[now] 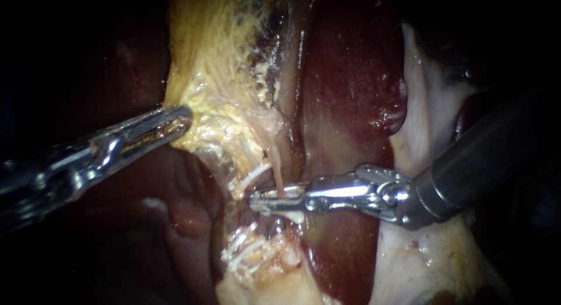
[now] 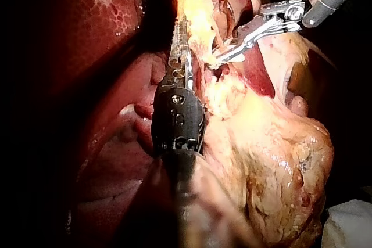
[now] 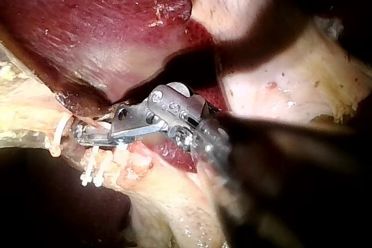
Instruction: Going back second clip right tube
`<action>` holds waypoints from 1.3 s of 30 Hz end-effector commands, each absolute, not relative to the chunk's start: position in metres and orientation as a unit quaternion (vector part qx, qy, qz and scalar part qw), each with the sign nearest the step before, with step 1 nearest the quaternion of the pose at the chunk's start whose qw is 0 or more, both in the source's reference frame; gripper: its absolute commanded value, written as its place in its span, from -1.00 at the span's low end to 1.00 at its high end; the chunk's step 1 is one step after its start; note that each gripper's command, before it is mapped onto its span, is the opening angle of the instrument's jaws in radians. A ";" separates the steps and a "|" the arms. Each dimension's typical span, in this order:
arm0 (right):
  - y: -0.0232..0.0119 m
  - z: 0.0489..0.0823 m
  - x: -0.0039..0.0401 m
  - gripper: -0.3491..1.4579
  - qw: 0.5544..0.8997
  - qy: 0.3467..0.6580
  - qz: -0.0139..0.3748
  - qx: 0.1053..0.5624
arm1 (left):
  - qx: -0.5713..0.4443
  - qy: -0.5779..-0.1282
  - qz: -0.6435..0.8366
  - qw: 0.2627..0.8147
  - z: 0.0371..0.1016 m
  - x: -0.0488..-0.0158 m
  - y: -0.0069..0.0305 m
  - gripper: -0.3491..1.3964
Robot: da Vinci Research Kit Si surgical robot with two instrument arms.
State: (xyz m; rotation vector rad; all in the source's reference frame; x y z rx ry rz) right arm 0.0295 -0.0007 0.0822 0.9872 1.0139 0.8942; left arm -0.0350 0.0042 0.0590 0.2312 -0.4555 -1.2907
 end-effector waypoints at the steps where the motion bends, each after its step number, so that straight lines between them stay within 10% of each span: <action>1: -0.0007 0.0822 0.0296 -1.00 0.670 0.450 0.397 0.438 | 0.107 -0.209 -0.595 0.769 0.0590 -0.0350 0.0042 -1.00; 11: -0.0004 0.0826 0.0295 0.03 0.691 0.474 0.376 0.394 | 0.106 -0.208 -0.596 0.768 0.0591 -0.0350 0.0042 -1.00; 24: 0.0028 0.0812 0.0268 0.05 0.722 0.505 0.336 0.332 | 0.105 -0.208 -0.597 0.768 0.0593 -0.0350 0.0042 -1.00; 39: -0.0023 0.0809 0.0322 0.05 0.719 0.515 0.291 0.366 | 0.104 -0.208 -0.598 0.767 0.0593 -0.0350 0.0042 -1.00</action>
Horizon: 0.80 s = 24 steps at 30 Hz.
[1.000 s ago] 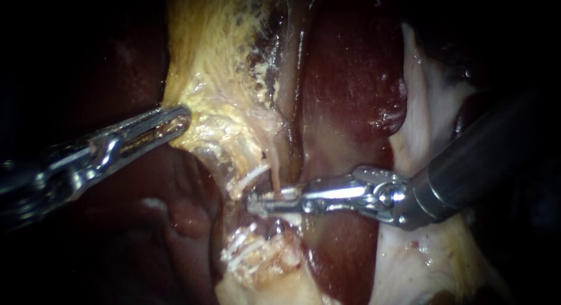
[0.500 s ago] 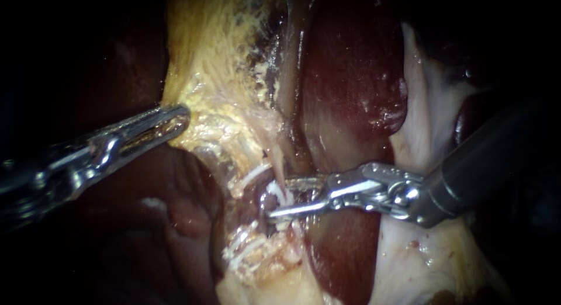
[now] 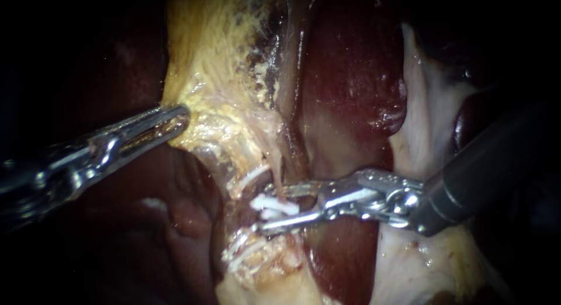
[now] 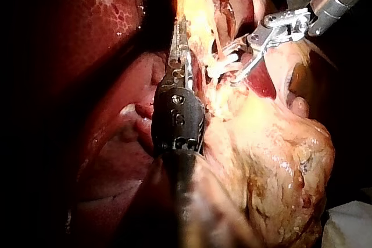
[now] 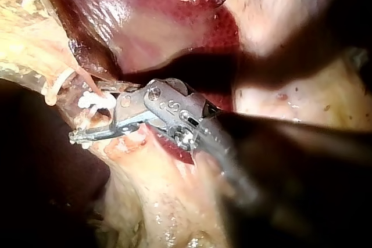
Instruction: Going back second clip right tube
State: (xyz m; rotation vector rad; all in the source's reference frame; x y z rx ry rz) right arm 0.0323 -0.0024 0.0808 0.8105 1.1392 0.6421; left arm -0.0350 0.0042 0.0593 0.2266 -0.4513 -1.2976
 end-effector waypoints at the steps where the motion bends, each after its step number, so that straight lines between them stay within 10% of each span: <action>1: -0.0022 0.0810 0.0321 0.05 0.719 0.515 0.291 0.366 | 0.104 -0.208 -0.598 0.767 0.0593 -0.0350 0.0042 -1.00; 14: 0.0032 0.0809 0.0254 0.05 0.727 0.521 0.305 0.327 | 0.104 -0.208 -0.598 0.767 0.0592 -0.0350 0.0041 -1.00; 24: 0.0058 0.0771 0.0200 0.05 0.764 0.564 0.186 0.253 | 0.104 -0.208 -0.598 0.767 0.0592 -0.0350 0.0041 -1.00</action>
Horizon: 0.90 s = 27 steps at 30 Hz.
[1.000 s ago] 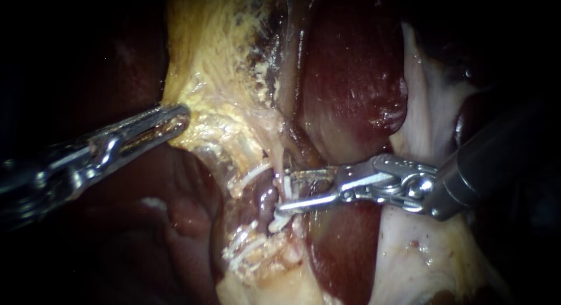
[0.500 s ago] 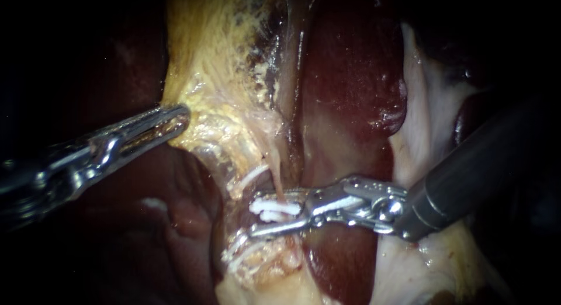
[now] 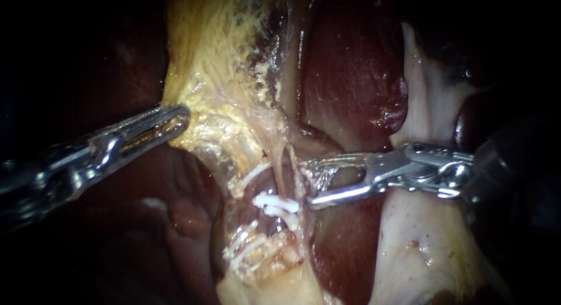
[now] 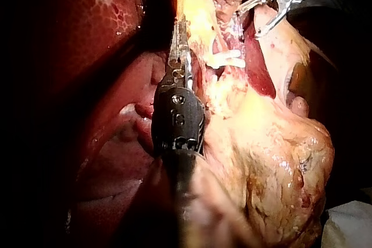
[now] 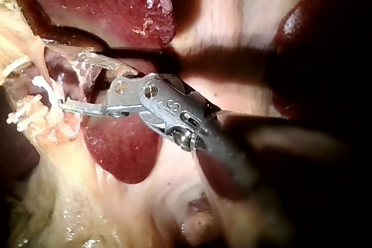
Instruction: Going back second clip right tube
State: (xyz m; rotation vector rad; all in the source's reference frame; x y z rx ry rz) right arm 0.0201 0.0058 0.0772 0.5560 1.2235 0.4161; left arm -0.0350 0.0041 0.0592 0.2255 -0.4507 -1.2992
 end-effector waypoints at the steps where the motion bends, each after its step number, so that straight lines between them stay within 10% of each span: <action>1: 0.0060 0.0767 0.0198 0.05 0.766 0.567 0.177 0.247 | 0.104 -0.208 -0.598 0.767 0.0592 -0.0351 0.0041 -1.00; 27: 0.0068 0.0730 0.0188 0.05 0.772 0.587 0.108 0.218 | 0.144 -0.215 -0.562 0.786 0.0693 -0.0454 -0.0011 -1.00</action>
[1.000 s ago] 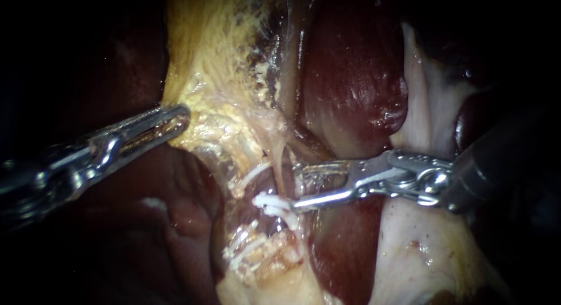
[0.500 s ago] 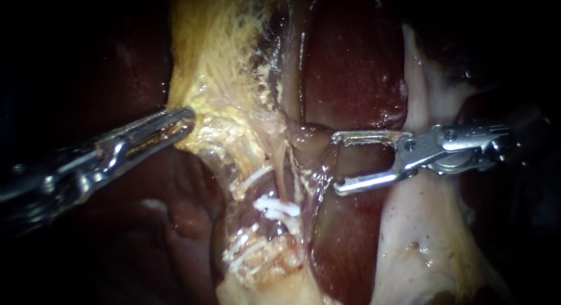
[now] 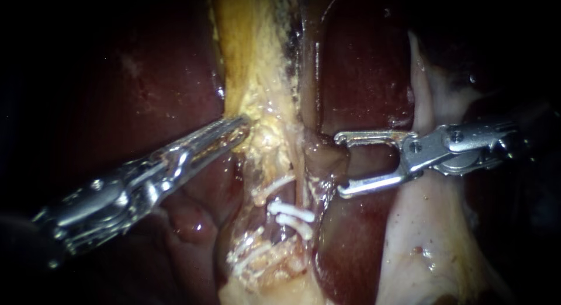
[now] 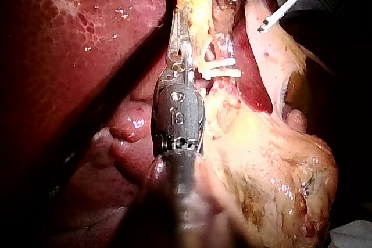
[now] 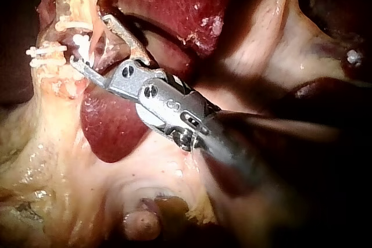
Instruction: Going back second clip right tube
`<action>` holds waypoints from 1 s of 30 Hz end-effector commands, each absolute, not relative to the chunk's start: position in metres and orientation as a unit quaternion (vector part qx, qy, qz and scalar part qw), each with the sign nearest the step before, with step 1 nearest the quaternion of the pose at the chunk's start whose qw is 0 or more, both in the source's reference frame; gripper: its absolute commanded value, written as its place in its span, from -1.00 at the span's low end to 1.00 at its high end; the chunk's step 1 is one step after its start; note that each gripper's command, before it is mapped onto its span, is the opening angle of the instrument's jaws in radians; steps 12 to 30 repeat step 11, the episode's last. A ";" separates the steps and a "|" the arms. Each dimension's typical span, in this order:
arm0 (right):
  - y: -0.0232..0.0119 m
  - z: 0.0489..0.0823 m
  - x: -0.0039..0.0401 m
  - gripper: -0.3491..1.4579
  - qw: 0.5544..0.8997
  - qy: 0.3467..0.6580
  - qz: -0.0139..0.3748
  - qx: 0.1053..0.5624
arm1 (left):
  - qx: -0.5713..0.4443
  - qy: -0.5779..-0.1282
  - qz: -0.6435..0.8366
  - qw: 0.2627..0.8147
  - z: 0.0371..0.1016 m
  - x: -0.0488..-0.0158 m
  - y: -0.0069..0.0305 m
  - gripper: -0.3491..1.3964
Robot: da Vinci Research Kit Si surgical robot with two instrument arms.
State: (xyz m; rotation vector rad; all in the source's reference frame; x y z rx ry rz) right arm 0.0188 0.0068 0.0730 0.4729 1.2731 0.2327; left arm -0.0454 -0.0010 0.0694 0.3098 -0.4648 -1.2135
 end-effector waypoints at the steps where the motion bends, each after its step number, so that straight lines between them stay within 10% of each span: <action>1: 0.0069 0.0730 0.0188 0.05 0.772 0.587 0.108 0.218 | 0.144 -0.215 -0.562 0.786 0.0693 -0.0454 -0.0011 -1.00; 30: 0.0070 0.0728 0.0189 0.05 0.769 0.590 0.110 0.218 | 0.145 -0.215 -0.561 0.786 0.0692 -0.0451 -0.0012 -1.00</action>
